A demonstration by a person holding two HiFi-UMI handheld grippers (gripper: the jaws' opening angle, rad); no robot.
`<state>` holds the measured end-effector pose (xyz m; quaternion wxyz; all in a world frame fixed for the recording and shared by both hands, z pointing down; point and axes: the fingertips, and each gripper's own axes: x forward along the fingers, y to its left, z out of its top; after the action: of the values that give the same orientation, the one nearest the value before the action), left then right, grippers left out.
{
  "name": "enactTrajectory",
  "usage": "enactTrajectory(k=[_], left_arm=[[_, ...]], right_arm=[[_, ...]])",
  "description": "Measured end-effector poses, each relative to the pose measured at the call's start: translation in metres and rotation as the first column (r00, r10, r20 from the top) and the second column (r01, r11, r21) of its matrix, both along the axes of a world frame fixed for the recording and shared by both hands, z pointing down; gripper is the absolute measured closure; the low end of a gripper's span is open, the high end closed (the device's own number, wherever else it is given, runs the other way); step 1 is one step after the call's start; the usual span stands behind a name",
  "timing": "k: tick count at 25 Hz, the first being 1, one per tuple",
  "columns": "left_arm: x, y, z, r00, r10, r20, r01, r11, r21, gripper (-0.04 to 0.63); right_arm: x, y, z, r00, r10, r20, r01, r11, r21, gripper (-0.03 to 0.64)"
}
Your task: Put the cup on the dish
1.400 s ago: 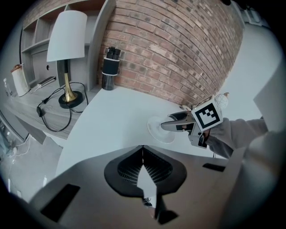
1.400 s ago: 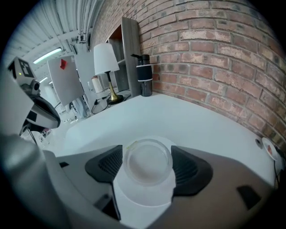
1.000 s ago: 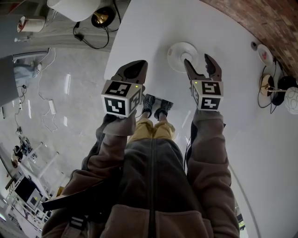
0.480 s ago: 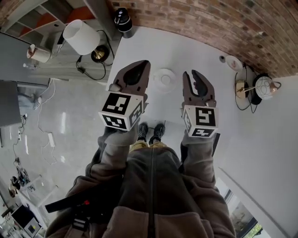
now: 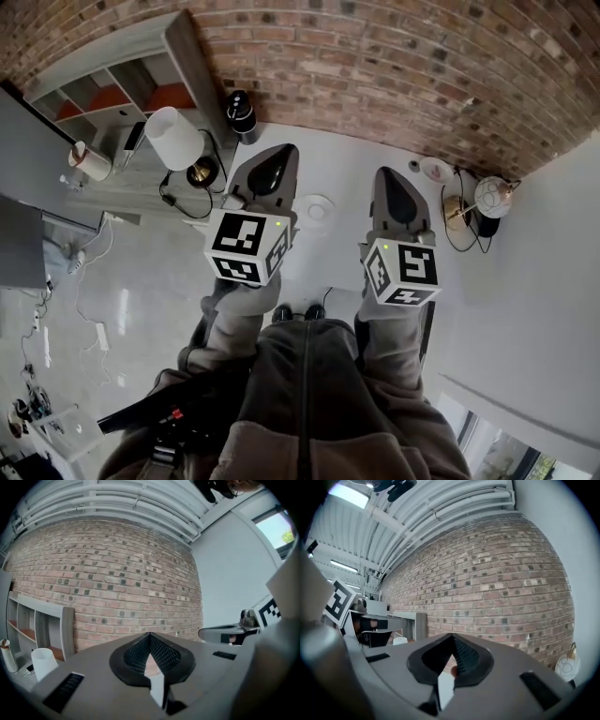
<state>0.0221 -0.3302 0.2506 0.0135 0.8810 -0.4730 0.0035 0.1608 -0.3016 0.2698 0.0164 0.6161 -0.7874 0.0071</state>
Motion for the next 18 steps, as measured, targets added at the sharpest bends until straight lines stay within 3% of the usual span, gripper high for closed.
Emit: enactTrajectory(k=[6, 11, 18], left_arm=[[0.010, 0.011, -0.037, 1.000, 0.021, -0.017, -0.020, 0.998, 0.064, 0.591], [0.004, 0.013, -0.078, 0.998, 0.026, -0.057, -0.017, 0.987, 0.159, 0.591], [0.000, 0.014, -0.106, 0.998, 0.030, -0.049, -0.019, 0.977, 0.210, 0.591]], right_arm=[[0.003, 0.008, -0.036, 1.000, 0.011, 0.002, -0.011, 0.999, 0.051, 0.615], [0.007, 0.010, -0.075, 1.000, 0.023, 0.006, -0.024, 0.989, 0.146, 0.615], [0.002, 0.017, -0.113, 1.000, 0.028, -0.008, -0.026, 0.969, 0.244, 0.614]])
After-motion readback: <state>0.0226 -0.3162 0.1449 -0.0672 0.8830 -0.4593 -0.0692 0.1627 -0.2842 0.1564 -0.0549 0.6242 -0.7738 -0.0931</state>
